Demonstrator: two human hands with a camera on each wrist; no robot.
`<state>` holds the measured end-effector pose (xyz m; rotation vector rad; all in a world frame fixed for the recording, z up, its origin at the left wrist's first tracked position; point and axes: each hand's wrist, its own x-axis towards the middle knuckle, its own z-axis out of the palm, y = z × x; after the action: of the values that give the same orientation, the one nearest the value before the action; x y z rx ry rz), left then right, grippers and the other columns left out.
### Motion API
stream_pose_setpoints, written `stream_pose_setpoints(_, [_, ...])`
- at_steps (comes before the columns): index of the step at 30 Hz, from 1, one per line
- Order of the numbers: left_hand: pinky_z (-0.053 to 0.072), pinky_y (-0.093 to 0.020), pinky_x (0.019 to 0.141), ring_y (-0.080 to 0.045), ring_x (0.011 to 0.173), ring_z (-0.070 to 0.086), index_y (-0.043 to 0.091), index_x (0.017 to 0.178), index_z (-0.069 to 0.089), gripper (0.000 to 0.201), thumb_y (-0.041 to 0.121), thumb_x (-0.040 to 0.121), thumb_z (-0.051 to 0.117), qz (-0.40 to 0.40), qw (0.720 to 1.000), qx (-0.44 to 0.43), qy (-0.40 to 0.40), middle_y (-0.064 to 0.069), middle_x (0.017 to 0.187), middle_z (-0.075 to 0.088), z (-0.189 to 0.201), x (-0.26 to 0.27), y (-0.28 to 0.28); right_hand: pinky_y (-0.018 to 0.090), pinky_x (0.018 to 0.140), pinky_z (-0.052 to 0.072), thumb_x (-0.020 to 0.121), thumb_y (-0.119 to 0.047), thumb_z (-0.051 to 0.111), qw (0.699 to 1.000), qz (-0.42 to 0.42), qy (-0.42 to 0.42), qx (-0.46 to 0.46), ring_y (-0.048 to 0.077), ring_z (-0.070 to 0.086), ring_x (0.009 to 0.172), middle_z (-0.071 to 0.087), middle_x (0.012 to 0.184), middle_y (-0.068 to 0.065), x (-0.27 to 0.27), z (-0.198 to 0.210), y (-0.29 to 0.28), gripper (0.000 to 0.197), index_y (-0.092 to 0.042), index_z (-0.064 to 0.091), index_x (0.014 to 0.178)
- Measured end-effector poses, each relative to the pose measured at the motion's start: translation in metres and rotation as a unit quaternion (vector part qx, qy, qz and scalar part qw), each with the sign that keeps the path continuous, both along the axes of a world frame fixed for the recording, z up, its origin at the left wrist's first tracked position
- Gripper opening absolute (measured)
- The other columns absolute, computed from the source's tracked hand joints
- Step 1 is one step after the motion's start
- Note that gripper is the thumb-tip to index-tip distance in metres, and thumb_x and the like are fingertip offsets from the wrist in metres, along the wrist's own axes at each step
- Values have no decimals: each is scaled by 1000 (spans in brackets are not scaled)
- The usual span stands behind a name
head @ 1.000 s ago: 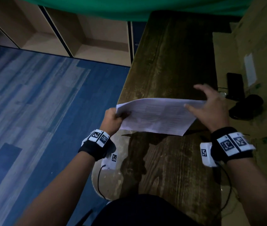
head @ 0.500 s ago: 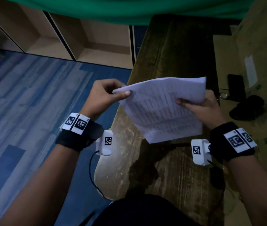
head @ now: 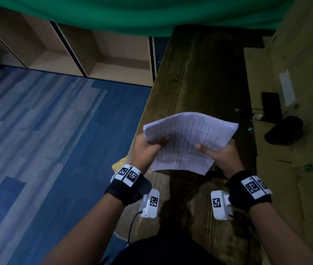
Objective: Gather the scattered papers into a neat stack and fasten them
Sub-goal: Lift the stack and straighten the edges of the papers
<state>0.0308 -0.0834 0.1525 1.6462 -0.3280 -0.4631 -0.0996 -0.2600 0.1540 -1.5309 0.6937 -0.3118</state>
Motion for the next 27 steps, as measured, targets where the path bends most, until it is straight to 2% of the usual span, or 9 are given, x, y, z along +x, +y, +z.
stream_pose_setpoints(2, [58,-42,81,-18,91,72,28,89,78,13,24,76,81,-17,999,-23,-28,1,92,77,13,1,0,39,83,60,68,-32,85,999,-1,-36,-27,5,71,90,70,102,0,-2,9,-4,41,-21,64,102])
stream_pose_setpoints(4, [54,-34,71,-13,78,69,25,78,78,2,27,78,77,-14,997,-48,-60,3,79,74,28,3,-4,22,76,57,74,-45,77,995,-8,-87,-48,3,68,90,71,99,-6,-1,23,-5,40,-20,67,104])
stream_pose_setpoints(6, [42,-22,59,-4,58,55,29,56,68,28,24,84,72,-4,994,-58,-94,15,56,61,35,4,-10,13,66,52,79,-47,63,991,-15,-122,-56,-1,64,77,70,83,-14,4,34,0,31,-22,69,94])
stream_pose_setpoints(8, [30,-18,52,-2,46,36,34,38,47,56,20,89,67,5,992,-59,-109,17,43,38,36,4,-14,16,60,47,78,-53,59,990,-40,-123,-56,5,60,66,63,68,-8,9,37,4,37,-18,69,83])
stream_pose_setpoints(10, [26,-16,50,-3,44,29,32,34,40,64,16,90,66,6,991,-68,-112,16,41,30,35,4,-16,17,56,44,78,-55,58,990,-58,-113,-56,8,55,59,56,61,-5,12,35,6,41,-15,67,74])
stream_pose_setpoints(16, [25,-15,49,-3,42,26,31,32,40,67,8,90,65,8,993,-73,-93,16,39,28,38,2,-16,21,58,41,76,-53,56,993,-61,-89,-53,11,52,60,54,63,0,13,32,5,41,-13,65,71])
stream_pose_setpoints(20, [24,-16,49,-7,43,25,29,35,36,65,12,89,67,8,993,-78,-91,15,42,26,37,3,-15,25,60,42,76,-55,57,993,-54,-91,-58,17,53,61,54,63,3,12,31,4,47,-9,66,71])
stream_pose_setpoints(22, [24,-17,48,-9,44,24,29,36,33,65,14,88,68,7,993,-81,-88,15,43,25,37,2,-15,22,58,43,76,-56,59,993,-50,-93,-56,15,54,60,56,62,2,12,32,4,51,-5,67,73])
stream_pose_setpoints(27, [23,-17,46,-6,41,24,29,34,35,66,12,88,69,20,993,-78,-91,16,40,26,38,1,-18,22,62,46,85,-40,67,990,-62,-101,-72,8,61,66,65,65,-9,16,35,6,24,-18,72,76])
